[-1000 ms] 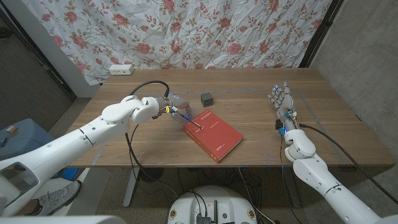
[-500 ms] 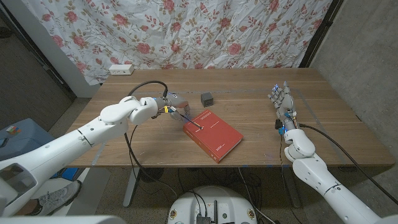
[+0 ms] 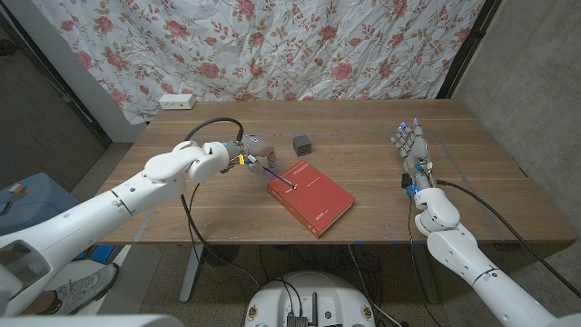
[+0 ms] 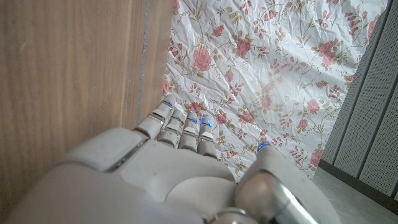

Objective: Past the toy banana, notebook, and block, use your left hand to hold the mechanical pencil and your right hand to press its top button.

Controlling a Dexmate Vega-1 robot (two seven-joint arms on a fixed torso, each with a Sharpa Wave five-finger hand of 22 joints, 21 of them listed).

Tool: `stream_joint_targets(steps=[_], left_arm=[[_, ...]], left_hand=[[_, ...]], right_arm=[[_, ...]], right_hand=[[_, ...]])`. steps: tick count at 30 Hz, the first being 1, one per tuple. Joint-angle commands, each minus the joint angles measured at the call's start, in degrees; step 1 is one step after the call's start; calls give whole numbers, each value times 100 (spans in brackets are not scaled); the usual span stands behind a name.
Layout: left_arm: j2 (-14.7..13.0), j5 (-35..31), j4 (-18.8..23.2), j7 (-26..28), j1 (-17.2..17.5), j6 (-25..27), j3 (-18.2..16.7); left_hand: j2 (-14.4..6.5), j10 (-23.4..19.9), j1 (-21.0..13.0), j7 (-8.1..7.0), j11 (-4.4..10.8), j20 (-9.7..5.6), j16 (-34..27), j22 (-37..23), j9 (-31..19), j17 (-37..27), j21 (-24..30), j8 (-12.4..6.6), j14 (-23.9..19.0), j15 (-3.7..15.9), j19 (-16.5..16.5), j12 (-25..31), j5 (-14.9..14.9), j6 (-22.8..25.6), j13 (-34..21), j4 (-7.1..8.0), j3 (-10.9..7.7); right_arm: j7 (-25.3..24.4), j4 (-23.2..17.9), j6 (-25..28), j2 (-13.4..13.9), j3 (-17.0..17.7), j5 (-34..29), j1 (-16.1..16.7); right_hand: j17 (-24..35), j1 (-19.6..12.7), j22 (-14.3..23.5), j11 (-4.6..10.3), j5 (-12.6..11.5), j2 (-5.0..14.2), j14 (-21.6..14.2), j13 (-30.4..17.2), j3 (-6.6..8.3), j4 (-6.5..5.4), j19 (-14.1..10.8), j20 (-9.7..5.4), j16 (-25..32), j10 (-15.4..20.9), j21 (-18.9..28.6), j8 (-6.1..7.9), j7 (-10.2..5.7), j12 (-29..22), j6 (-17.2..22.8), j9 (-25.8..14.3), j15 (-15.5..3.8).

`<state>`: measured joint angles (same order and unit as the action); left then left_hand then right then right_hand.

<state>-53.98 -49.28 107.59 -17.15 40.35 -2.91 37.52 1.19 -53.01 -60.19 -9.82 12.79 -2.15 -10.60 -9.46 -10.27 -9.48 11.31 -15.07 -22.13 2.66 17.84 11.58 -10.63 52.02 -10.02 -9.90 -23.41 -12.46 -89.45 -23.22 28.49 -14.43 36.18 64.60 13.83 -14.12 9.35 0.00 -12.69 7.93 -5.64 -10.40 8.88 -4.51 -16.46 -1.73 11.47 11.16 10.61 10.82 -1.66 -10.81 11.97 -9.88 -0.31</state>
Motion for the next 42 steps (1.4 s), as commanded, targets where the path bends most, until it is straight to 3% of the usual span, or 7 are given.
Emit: stream_joint_targets(steps=[1,18,42], left_arm=[[13,-56,2,76,48,65,-3],[154,-101,-144,64,-61,49,123],[147,-12,-54,91,14,156,118]], left_hand=[[2,-77,-79,11,-2,-488,-4,-28,-15,-13,49,12,-56,961,67,20,-40,70,-10,14,36],[-5,-88,-136,13,2,-477,3,-31,-18,-13,36,92,-117,969,98,-31,-43,22,-4,1,58],[-127,-409,-214,89,-6,-474,2,-36,-28,-16,38,63,-239,973,218,-3,-39,414,-21,26,96]], right_arm=[[3,-30,16,23,10,0,36],[4,-57,25,54,31,5,77],[35,-53,17,66,42,11,60]], right_hand=[[13,-18,8,-17,1,32,-42,-20,61,-3,-50,-6,39,23,12,25,8,-29,56,-8,-21],[-1,-10,9,-16,9,31,-47,-20,88,8,-59,3,42,40,10,15,10,-30,70,-9,-20],[-14,14,9,-16,20,25,-46,-20,119,15,-63,7,46,38,5,10,1,-21,105,-10,-15]])
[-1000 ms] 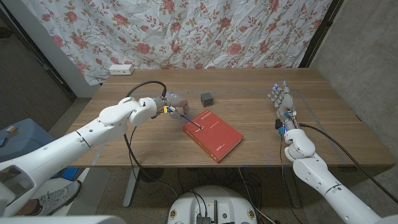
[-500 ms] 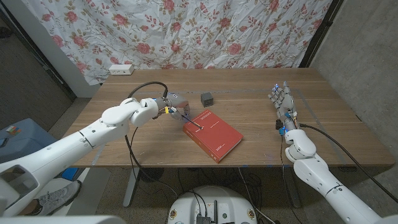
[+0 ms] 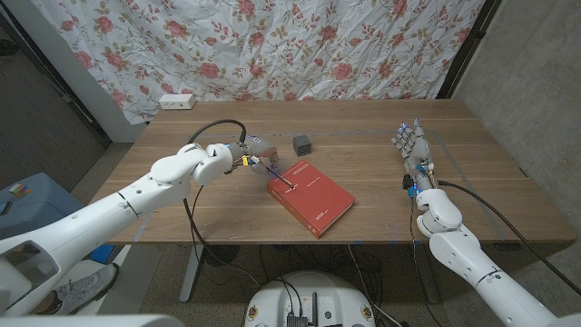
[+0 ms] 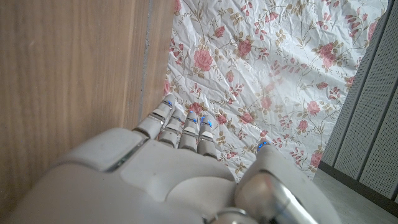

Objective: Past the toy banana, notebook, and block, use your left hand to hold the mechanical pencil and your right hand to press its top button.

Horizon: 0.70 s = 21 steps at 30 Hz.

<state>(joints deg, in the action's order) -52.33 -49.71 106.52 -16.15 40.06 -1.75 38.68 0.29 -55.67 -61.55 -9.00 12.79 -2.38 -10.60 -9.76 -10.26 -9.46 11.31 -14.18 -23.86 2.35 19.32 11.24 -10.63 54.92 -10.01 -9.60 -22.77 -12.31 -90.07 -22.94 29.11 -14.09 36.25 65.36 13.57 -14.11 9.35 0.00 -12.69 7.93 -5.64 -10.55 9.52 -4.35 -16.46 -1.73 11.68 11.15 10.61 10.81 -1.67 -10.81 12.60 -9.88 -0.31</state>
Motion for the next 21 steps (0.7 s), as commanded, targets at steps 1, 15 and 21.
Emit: stream_joint_targets(steps=[1,15,21], left_arm=[[-17,29,51,9,48,41,1],[-28,-32,55,75,65,36,15],[-27,-62,62,102,72,38,16]], left_hand=[[-42,-163,-81,3,-3,-451,1,-6,-30,-18,39,-27,-71,1004,76,34,-39,141,-22,-5,35],[-156,-670,-162,35,9,-438,-1,-10,-64,-19,69,-84,-251,1022,301,94,-32,570,-45,-13,102],[-182,-828,-199,61,9,-451,-2,-13,-76,-21,82,-121,-330,1031,395,105,-28,742,-52,-20,132]], right_arm=[[14,8,-7,7,6,-6,-16],[-20,-42,1,24,26,-8,45],[-18,-52,-3,24,31,-4,51]], right_hand=[[11,15,9,-16,20,25,-49,-6,58,0,-63,7,26,40,5,11,3,-22,44,-10,-7],[4,30,9,-16,26,21,-50,-6,75,4,-63,11,28,47,3,5,-1,-21,53,-10,-3],[1,35,9,-18,27,21,-48,-6,83,6,-66,13,28,49,3,3,1,-21,58,-10,-11]])
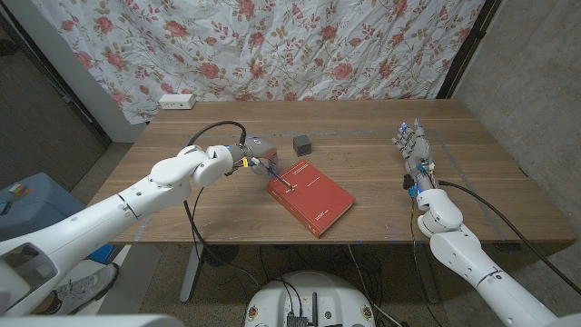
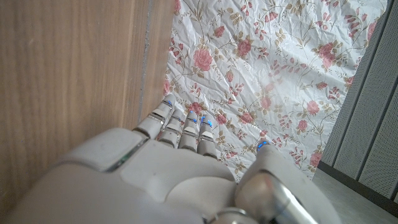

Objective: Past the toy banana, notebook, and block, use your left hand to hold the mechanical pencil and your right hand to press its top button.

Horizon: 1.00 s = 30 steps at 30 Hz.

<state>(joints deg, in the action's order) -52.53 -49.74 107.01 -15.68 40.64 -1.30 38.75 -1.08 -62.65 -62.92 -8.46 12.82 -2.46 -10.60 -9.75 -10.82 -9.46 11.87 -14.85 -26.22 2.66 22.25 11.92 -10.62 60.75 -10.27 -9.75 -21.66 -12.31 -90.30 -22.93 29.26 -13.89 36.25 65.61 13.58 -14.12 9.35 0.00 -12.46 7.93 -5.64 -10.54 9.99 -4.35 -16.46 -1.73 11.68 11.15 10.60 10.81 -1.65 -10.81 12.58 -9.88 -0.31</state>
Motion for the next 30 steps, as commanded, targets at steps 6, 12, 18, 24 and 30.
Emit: stream_joint_targets(steps=[6,12,18,24,30], left_arm=[[-9,-59,28,77,38,17,-6],[-34,-86,113,69,91,121,-51],[-70,-151,275,120,220,355,-143],[-100,-155,448,76,363,636,-238],[-124,-163,609,54,489,871,-309]], left_hand=[[-71,-367,-114,20,5,-459,-5,-17,-30,-24,28,-90,-184,1011,170,77,-26,330,-40,-13,52],[-76,-456,-143,19,6,-480,-8,-19,-34,-27,33,-109,-237,1017,214,83,-24,420,-43,-17,70],[-73,-510,-156,21,5,-492,-13,-21,-35,-29,33,-113,-278,1020,234,86,-22,456,-45,-18,85],[-73,-550,-164,34,4,-492,-17,-21,-37,-31,32,-113,-313,1023,245,88,-22,474,-47,-17,96],[-57,-619,-145,57,2,-500,-19,-23,-41,-33,28,-120,-354,1020,255,95,-17,518,-50,-4,130]], right_arm=[[-15,-44,9,22,14,-7,30],[1,-58,25,45,12,-16,21],[28,-64,45,73,3,-36,-9],[44,-74,74,105,-5,-55,-27],[74,-94,102,133,0,-37,-39]], right_hand=[[-3,42,9,-17,7,19,-51,-7,45,10,-67,11,30,55,2,1,-4,-22,65,-10,-9],[-7,49,9,-18,9,17,-50,-7,55,12,-69,13,31,53,2,-2,-4,-20,65,-11,-15],[-9,57,9,-17,11,14,-51,-7,61,13,-68,11,32,48,1,-4,-7,-17,67,-11,-10],[-11,65,9,-21,14,10,-47,-7,68,15,-70,13,31,57,1,-5,-6,-19,70,-11,-14],[-13,74,9,-17,16,8,-50,-7,74,16,-70,11,33,59,0,-6,-7,-19,73,-11,-8]])
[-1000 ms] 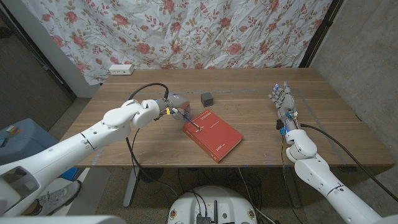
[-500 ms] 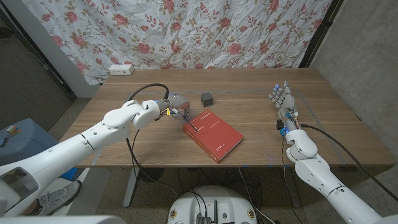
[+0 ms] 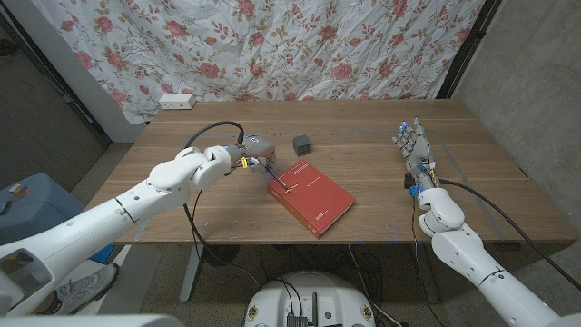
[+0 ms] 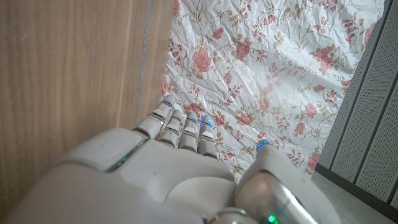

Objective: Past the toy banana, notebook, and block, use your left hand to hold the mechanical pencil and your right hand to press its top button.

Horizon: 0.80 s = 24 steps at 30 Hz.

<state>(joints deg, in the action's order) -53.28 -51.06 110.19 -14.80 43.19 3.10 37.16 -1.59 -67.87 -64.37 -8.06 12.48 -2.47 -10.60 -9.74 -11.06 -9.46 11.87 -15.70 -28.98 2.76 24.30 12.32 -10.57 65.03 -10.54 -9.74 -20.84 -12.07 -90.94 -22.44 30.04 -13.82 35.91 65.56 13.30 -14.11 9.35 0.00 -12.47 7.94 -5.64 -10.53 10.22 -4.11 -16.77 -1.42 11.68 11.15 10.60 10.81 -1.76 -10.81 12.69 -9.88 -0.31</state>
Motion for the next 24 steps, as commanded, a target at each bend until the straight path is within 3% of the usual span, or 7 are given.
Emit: stream_joint_targets(steps=[1,24], left_arm=[[-53,-33,315,-26,257,471,-163],[40,236,819,134,746,1496,-474]], left_hand=[[-1,-108,4,12,36,-503,-19,-23,-17,-33,28,-39,-84,1009,52,55,-22,102,-23,-3,55],[15,-278,35,34,39,-499,-23,-27,2,-38,11,-18,-217,1014,69,43,-21,193,-23,12,134]], right_arm=[[52,-39,65,68,-10,-9,-35],[-8,-259,19,202,-16,-273,44]], right_hand=[[14,75,9,-20,16,6,-49,-8,52,-8,-40,-20,33,60,1,-6,4,-19,63,-11,-9],[5,104,9,-20,23,-4,-52,-8,81,2,-46,-22,37,70,0,-9,-11,-20,80,-11,-17]])
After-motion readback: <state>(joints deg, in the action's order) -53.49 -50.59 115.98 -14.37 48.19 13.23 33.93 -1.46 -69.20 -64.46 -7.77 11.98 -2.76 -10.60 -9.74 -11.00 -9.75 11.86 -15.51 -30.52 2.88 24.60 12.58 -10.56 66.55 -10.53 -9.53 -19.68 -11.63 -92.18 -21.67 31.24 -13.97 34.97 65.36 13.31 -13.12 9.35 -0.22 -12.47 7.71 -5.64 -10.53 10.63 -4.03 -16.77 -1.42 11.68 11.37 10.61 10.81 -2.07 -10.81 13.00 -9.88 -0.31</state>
